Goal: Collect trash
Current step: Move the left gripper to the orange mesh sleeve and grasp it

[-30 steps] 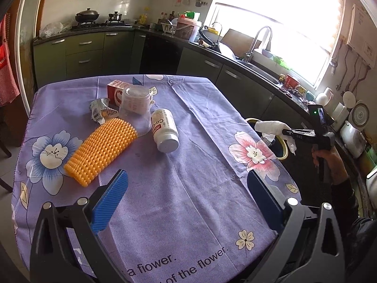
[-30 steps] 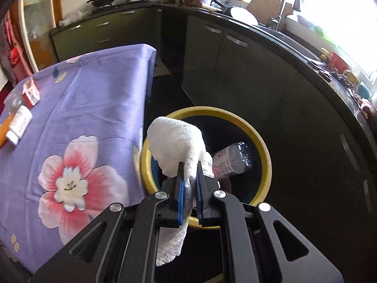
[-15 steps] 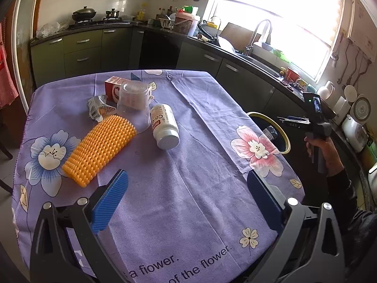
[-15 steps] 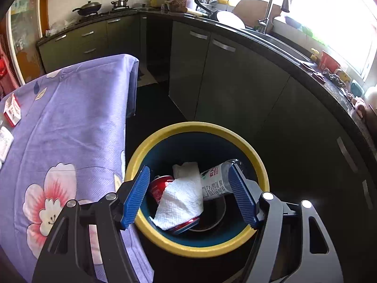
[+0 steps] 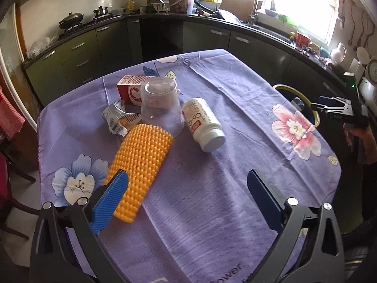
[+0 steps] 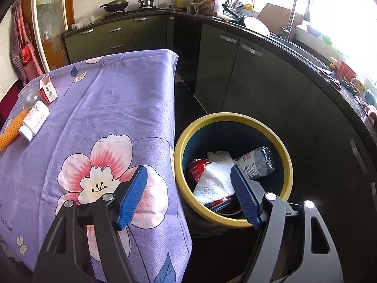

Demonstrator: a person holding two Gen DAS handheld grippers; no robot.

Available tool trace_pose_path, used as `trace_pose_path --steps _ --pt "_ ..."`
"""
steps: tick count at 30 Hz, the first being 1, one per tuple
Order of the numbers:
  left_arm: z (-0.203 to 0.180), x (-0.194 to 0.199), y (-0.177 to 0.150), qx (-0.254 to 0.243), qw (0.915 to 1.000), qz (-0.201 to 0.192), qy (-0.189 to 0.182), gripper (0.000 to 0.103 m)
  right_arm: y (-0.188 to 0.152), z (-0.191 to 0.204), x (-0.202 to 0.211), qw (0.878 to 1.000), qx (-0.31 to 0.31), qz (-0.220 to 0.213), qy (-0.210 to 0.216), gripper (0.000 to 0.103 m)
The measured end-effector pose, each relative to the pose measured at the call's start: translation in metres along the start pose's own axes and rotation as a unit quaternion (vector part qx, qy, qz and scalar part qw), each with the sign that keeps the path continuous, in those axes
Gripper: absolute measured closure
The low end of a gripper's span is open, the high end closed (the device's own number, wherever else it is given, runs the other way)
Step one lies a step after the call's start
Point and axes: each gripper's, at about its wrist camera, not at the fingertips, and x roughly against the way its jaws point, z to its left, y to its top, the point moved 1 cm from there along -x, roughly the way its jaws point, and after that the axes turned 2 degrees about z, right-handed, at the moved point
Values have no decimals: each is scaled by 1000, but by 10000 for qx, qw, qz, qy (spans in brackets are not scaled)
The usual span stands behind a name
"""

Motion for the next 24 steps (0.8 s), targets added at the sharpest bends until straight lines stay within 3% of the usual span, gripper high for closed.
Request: trace_pose_path --steps 13,19,21,24 --pt "43 -65 13 -510 9957 770 -56 7 -7 14 -7 9997 -68 150 200 30" --pt "45 -74 15 -491 9958 768 -128 7 -6 22 -9 9993 -32 195 314 30" --pt "46 -76 15 -442 9960 756 -154 10 -5 24 -9 9992 -30 199 334 30" --pt "52 -83 13 -272 9954 901 -199 29 -4 27 -11 9991 -19 214 359 30"
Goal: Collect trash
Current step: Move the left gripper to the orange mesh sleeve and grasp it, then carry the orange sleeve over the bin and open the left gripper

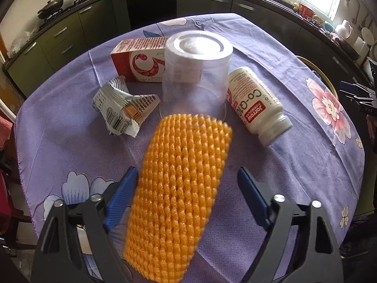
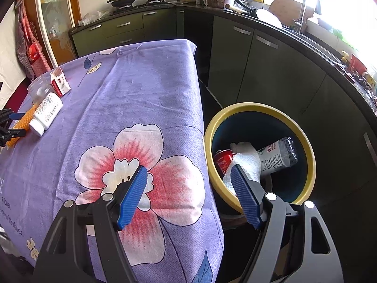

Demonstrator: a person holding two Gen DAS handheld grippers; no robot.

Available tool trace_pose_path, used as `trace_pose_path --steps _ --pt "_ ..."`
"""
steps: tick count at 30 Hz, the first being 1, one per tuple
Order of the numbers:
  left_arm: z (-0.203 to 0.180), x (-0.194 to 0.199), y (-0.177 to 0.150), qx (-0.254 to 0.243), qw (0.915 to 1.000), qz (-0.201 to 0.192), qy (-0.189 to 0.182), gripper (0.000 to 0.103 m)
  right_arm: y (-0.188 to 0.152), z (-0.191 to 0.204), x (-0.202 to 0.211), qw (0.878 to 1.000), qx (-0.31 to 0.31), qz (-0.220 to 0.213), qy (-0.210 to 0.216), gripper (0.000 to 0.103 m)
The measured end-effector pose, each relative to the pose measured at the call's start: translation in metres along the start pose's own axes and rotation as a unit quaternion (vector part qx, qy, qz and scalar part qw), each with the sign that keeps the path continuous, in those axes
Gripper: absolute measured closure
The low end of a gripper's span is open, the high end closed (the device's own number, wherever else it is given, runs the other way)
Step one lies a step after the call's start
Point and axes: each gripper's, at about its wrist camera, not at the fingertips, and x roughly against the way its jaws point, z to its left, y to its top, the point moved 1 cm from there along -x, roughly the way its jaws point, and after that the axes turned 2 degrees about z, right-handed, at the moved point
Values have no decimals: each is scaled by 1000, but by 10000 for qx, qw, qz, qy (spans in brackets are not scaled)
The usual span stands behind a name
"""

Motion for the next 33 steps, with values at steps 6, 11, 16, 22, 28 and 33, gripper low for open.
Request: trace_pose_path --steps 6,11,16,22,28,33 --pt "7 2 -5 226 9996 -111 -102 61 1 7 -1 10000 58 6 64 30" --pt "0 10 -11 160 9996 -233 -50 83 1 11 -1 9999 82 17 98 30" --pt "-12 20 -17 113 9996 -245 42 87 -2 14 0 9998 109 14 150 30" --pt "-34 40 -23 74 9994 -318 92 88 -7 10 2 9998 23 -21 190 30" --pt "-72 65 -21 -108 9990 -443 -30 88 -18 -7 4 9997 -177 -27 182 30" --pt "-129 73 3 -593 9962 -494 -395 88 -36 -38 12 9987 -510 -94 -21 30"
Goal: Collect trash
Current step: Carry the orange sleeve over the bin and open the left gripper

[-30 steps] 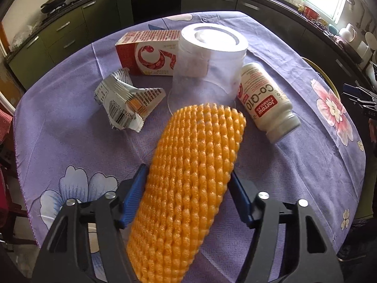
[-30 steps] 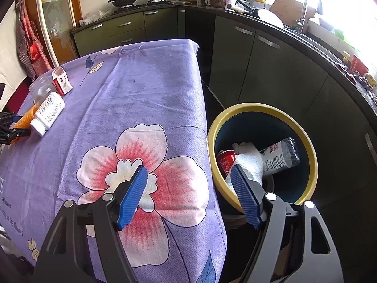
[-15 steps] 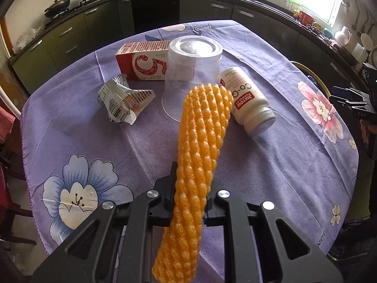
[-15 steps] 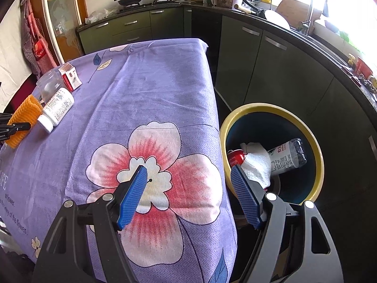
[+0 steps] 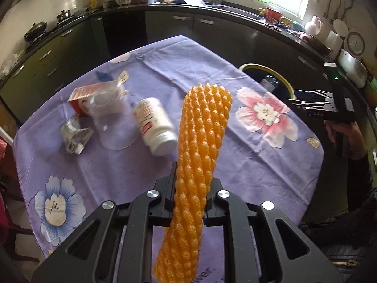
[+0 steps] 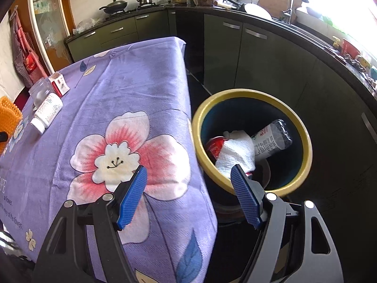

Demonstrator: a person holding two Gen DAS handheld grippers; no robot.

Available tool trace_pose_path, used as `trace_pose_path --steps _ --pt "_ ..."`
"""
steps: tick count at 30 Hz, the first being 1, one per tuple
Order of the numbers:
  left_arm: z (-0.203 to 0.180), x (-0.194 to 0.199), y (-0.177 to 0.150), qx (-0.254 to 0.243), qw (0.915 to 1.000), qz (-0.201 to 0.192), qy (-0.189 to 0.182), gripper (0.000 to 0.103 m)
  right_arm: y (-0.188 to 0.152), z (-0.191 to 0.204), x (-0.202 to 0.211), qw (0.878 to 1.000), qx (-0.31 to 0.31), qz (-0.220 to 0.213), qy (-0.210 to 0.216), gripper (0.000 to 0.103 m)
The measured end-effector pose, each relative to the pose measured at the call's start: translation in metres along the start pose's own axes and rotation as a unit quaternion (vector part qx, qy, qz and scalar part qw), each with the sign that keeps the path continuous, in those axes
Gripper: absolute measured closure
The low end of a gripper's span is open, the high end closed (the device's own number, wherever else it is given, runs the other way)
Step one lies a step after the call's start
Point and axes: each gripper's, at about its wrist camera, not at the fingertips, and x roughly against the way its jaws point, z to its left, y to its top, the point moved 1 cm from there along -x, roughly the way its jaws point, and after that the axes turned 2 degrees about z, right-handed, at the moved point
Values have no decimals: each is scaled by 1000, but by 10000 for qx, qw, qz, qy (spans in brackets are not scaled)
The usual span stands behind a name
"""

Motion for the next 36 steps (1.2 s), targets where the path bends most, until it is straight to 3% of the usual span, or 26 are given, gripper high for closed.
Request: trace_pose_path --steps 9,14,18,19,21,22,23,28,32,36 --pt "-123 -61 102 -1018 9881 160 -1143 88 -38 -81 21 9955 -876 -88 -351 30" --pt "-181 -125 165 -1251 9813 332 -1425 88 -56 -112 35 9919 -1155 -119 -517 30" --pt "-204 -175 206 -1123 9836 374 -1359 85 -67 -129 43 9888 -1352 -144 -610 29" --pt "-207 -184 214 -1066 9845 359 -1344 81 -69 -132 44 9881 -1395 -138 -628 29" --pt "-211 -202 230 -927 9863 303 -1327 57 -71 -136 45 9871 -1456 -115 -652 29" --pt "-211 -207 236 -852 9878 244 -1283 38 -72 -137 45 9868 -1475 -104 -663 29" --pt "-209 -208 239 -753 9895 187 -1216 31 -73 -138 45 9866 -1488 -94 -667 29" --pt "-189 -184 231 -396 9892 48 -1412 28 -71 -132 44 9884 -1395 -91 -594 29" --pt "-163 -133 199 -178 9884 -485 -1431 17 -62 -120 39 9909 -1253 -100 -482 28" --pt "-132 -86 156 47 9863 -920 -1369 17 -50 -98 34 9943 -995 -88 -375 28"
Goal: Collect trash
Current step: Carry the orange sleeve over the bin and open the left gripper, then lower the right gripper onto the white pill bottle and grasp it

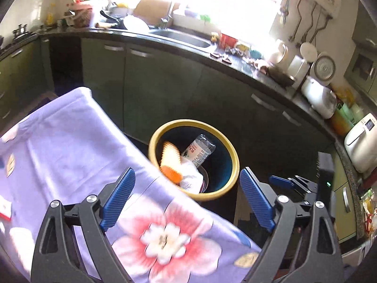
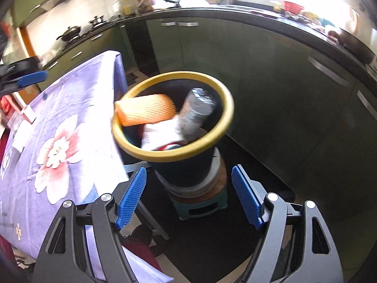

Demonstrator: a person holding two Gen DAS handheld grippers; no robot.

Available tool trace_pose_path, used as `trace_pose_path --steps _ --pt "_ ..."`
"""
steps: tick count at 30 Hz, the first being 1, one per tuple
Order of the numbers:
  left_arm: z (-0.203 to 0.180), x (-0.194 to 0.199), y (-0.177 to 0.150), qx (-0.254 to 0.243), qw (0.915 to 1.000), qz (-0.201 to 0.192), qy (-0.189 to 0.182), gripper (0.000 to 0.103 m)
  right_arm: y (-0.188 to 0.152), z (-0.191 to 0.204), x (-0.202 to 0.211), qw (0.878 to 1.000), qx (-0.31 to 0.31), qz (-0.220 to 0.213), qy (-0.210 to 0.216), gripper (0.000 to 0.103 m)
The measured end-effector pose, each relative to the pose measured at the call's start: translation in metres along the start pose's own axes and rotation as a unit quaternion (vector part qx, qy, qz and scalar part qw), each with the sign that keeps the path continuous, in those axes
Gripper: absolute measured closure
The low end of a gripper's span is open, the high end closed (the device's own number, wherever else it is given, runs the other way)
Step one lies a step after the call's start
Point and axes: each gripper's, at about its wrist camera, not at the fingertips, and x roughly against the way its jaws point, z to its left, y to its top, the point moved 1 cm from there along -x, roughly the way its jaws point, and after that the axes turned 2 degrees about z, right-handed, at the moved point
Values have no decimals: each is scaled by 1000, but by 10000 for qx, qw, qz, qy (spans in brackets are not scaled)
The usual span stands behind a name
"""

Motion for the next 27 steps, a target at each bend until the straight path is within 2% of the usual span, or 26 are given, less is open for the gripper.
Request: trace_pose_path --steps 4,9,13,16,19,22,24,27 --pt "16 57 -40 117 9991 -314 243 17 11 27 0 9995 314 -24 103 28" --pt "45 121 -96 463 9939 -674 743 14 29 82 -6 9957 826 -35 417 28" --pt "77 163 -138 940 9834 -875 1281 14 42 148 -11 9865 1348 11 932 28" --pt "97 190 -165 1345 9743 -1050 1468 13 50 208 -15 9746 1703 104 1448 28" --pt "109 208 -184 1594 9662 -1184 1641 13 56 262 -17 9632 1936 202 1851 28" --pt "112 218 -196 1598 9610 -1268 1869 13 67 313 -17 9557 2001 270 2143 28" --pt "111 221 -202 1552 9607 -1274 1918 13 73 341 -16 9540 1974 245 2243 28" --pt "113 223 -208 1546 9599 -1310 1939 13 75 375 -20 9573 1935 175 2141 29"
